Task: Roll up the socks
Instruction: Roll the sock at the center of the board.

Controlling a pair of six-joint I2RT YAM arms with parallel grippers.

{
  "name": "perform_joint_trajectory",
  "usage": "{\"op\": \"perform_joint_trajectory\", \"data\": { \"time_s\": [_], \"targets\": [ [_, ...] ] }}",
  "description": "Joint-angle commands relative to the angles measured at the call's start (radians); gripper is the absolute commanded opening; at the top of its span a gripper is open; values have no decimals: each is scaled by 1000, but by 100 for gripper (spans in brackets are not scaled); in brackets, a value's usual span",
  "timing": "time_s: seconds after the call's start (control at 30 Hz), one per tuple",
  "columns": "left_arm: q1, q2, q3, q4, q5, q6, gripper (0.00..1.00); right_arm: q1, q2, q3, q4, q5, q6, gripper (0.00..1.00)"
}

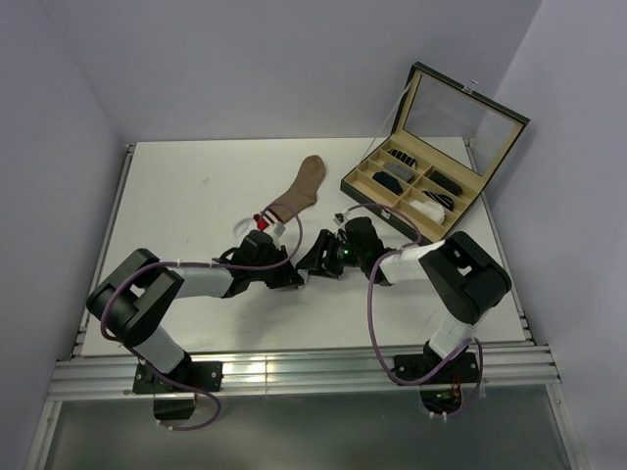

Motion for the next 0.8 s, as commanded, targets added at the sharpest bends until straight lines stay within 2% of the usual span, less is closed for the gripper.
{"op": "perform_joint_trajectory", "data": {
  "time_s": [0.0, 0.07, 0.2, 0.3, 0.53, 0.77],
  "targets": [
    [3, 10, -16, 19, 13, -8, 1, 14, 1, 52, 39, -8, 7, 59],
    [3, 11, -16, 19, 16, -8, 1, 13, 6, 55, 37, -6, 10, 55],
    [1, 10, -16, 21, 16, -8, 1, 14, 31, 78, 10, -5, -2, 41],
    [1, 16, -10, 19, 22, -7, 1, 17, 46, 94, -13, 9, -10, 37],
    [1, 16, -7, 17, 23, -1, 1, 26, 41, 144, -182, 92, -85, 37],
    [7, 31, -2, 10, 34, -5, 2, 37, 64, 201, -265, 129, -133, 37]
  ]
}}
